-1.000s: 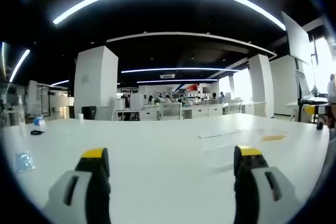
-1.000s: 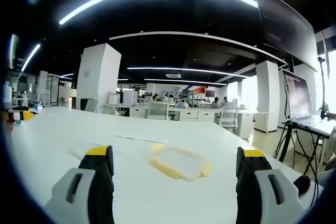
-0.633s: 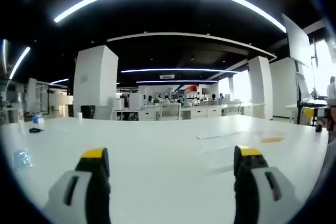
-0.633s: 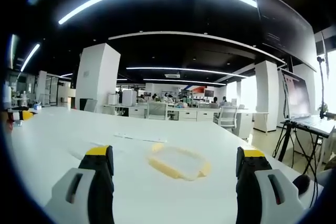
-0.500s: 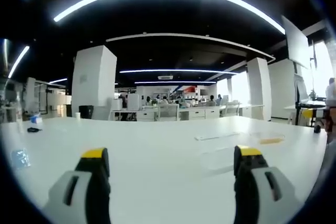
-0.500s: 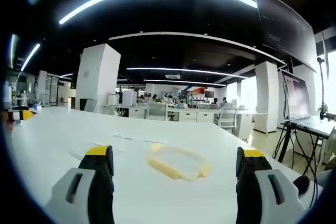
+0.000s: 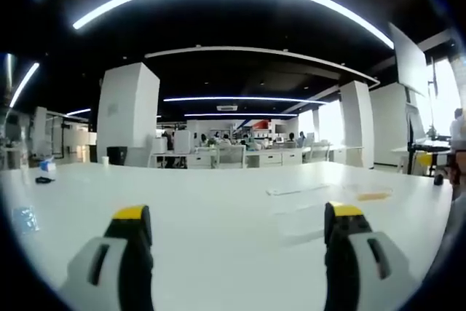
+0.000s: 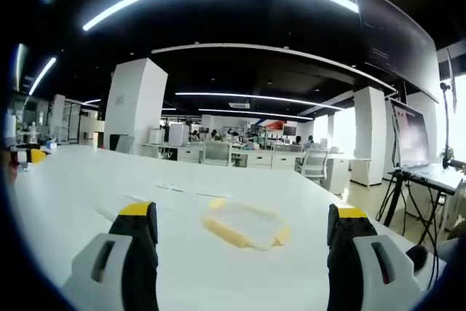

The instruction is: Snap each plastic latch of the storage box into its locked position after aligning the lid with the box until every specified latch is closed and the lid sits flush.

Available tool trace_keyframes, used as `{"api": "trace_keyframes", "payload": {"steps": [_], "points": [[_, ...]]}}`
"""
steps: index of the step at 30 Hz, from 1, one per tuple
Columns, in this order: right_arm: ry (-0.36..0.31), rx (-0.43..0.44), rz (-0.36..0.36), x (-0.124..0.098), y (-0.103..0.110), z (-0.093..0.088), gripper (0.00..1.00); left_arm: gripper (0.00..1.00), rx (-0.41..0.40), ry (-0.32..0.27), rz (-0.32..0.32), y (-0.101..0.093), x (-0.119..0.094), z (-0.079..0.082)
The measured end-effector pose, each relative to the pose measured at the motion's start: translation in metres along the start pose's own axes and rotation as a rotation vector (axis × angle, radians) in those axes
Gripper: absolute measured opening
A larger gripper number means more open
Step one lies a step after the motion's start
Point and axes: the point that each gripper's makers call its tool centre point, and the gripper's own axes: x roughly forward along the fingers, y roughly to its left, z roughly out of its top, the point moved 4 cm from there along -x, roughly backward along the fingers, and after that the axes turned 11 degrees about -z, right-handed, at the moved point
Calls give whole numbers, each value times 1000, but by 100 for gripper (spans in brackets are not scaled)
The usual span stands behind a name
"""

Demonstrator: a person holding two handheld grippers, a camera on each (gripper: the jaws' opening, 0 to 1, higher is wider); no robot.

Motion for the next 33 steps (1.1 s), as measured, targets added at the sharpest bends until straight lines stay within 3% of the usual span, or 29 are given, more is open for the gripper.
{"api": "trace_keyframes", "payload": {"steps": [20, 33], "points": [[-2, -17, -4, 2, -10, -3, 99, 100, 11, 10, -24, -7, 9, 3], [-1, -60, 1, 10, -21, -5, 98, 100, 36, 14, -100, -24, 43, 9]]}}
